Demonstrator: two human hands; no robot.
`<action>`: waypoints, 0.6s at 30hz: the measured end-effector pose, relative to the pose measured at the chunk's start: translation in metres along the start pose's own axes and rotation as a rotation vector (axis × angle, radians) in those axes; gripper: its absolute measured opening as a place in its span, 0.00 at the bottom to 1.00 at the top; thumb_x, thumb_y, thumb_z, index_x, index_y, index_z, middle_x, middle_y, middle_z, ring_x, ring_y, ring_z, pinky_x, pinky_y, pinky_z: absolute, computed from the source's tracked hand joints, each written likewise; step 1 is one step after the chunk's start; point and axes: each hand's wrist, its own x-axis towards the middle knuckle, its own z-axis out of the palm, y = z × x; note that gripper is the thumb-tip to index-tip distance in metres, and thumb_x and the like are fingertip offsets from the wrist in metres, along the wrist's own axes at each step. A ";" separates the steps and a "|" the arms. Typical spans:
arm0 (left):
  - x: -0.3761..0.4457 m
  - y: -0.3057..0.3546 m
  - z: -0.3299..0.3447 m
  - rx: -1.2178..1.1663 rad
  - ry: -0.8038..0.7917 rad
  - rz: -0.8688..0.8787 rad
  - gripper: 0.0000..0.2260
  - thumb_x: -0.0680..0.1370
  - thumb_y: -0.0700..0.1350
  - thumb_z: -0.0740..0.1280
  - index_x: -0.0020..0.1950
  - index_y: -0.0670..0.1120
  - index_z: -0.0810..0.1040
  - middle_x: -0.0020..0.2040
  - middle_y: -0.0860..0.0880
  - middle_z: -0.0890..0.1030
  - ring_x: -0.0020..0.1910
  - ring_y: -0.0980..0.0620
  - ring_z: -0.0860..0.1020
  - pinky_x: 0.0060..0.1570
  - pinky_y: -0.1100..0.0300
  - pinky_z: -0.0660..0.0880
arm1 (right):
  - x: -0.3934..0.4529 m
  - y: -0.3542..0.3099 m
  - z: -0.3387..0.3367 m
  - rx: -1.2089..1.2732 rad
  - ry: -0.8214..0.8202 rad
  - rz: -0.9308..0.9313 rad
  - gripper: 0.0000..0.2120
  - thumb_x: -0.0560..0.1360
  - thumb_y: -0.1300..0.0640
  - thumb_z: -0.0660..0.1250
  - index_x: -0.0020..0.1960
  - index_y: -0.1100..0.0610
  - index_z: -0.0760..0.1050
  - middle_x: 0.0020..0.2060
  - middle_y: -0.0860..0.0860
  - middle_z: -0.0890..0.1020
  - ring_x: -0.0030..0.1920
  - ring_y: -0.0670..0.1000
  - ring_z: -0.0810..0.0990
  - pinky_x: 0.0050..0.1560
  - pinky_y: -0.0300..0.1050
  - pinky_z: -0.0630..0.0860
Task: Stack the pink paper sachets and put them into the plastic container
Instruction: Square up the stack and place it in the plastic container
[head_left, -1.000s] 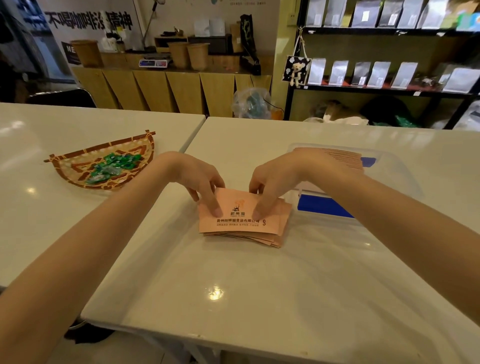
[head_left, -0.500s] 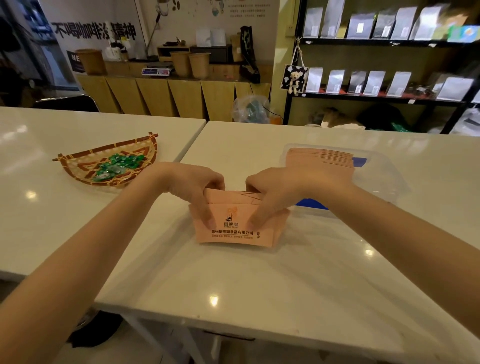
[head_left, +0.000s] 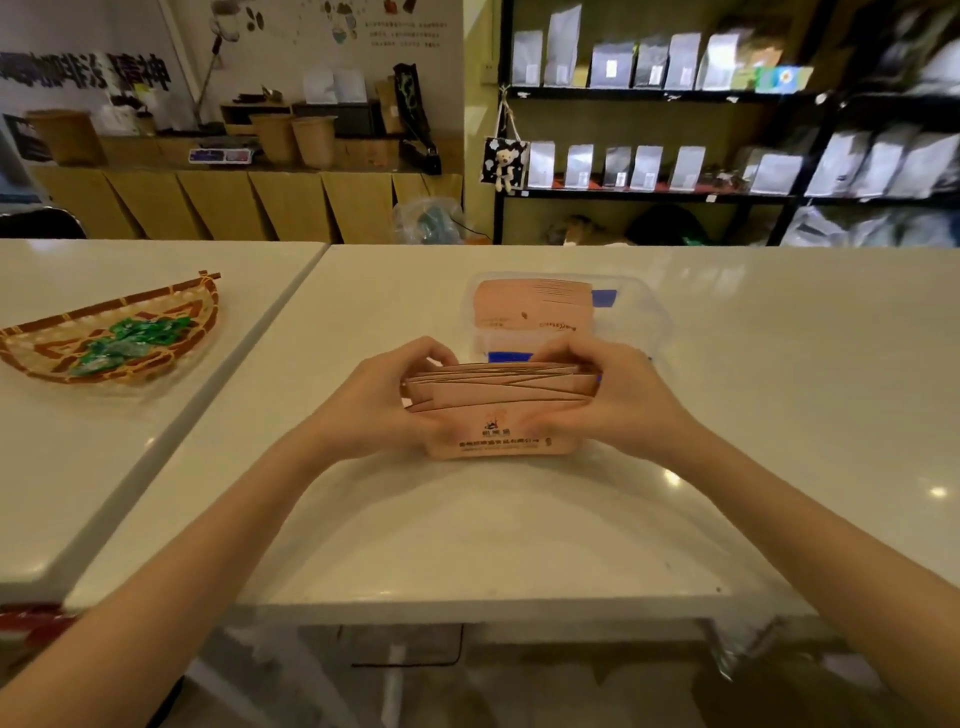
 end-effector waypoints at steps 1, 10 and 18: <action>0.001 -0.001 0.004 -0.028 0.006 0.006 0.19 0.60 0.50 0.74 0.46 0.60 0.71 0.46 0.61 0.78 0.45 0.62 0.78 0.43 0.66 0.77 | -0.003 0.005 0.001 0.031 0.012 0.015 0.24 0.59 0.54 0.77 0.52 0.48 0.72 0.47 0.42 0.78 0.48 0.42 0.78 0.45 0.34 0.76; -0.005 -0.005 0.025 -0.239 -0.033 -0.011 0.26 0.62 0.42 0.76 0.55 0.52 0.70 0.51 0.55 0.79 0.47 0.62 0.79 0.41 0.70 0.76 | -0.022 0.035 -0.001 0.282 0.041 0.112 0.37 0.55 0.56 0.79 0.61 0.48 0.67 0.57 0.49 0.77 0.55 0.48 0.78 0.51 0.41 0.79; -0.008 -0.008 0.035 -0.409 0.028 -0.093 0.37 0.63 0.35 0.75 0.67 0.53 0.63 0.53 0.55 0.77 0.44 0.65 0.80 0.38 0.72 0.75 | -0.027 0.038 0.007 0.521 0.005 0.206 0.35 0.60 0.65 0.76 0.63 0.53 0.66 0.58 0.49 0.78 0.57 0.49 0.78 0.52 0.42 0.79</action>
